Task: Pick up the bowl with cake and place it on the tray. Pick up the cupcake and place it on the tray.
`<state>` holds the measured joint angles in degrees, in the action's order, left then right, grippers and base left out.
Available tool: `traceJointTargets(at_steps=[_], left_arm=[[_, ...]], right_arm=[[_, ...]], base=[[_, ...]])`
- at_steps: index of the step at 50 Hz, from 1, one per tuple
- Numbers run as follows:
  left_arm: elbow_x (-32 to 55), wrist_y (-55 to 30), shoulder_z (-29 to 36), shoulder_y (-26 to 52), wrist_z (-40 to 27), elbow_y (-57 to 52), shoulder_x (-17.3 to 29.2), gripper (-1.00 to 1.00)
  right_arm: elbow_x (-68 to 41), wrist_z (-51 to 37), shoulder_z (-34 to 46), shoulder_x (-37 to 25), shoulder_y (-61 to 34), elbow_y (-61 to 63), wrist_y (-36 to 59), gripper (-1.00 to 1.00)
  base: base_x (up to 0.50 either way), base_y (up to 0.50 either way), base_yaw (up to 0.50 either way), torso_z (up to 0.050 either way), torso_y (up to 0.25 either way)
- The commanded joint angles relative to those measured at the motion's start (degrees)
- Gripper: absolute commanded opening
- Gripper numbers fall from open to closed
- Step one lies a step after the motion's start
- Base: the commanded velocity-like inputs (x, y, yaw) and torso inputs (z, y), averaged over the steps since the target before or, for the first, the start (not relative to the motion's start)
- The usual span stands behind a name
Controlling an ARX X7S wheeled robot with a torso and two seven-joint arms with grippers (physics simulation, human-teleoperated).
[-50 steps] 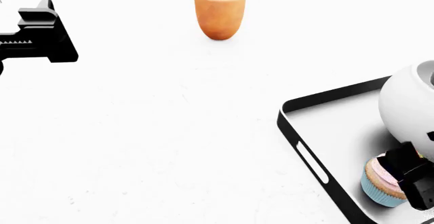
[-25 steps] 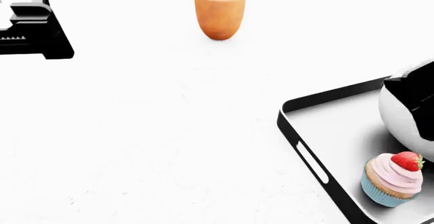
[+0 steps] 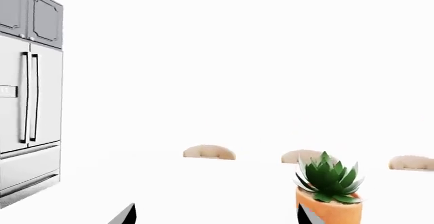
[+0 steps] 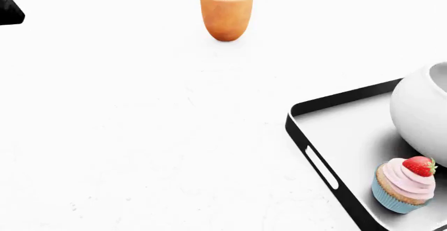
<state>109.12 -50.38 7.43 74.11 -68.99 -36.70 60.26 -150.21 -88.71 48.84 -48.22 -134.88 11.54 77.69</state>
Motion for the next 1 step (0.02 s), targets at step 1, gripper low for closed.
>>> traceJointTargets(at_steps=[1], left_arm=[[7.99,1.23,-1.69,8.60,-2.89,-0.18,3.13,1.00]], right_arm=[[6.86,-1.29,-11.78,1.95,-0.12,9.35,-2.40,1.00]], base=[[0.00,0.00,0.00,0.000,0.000]])
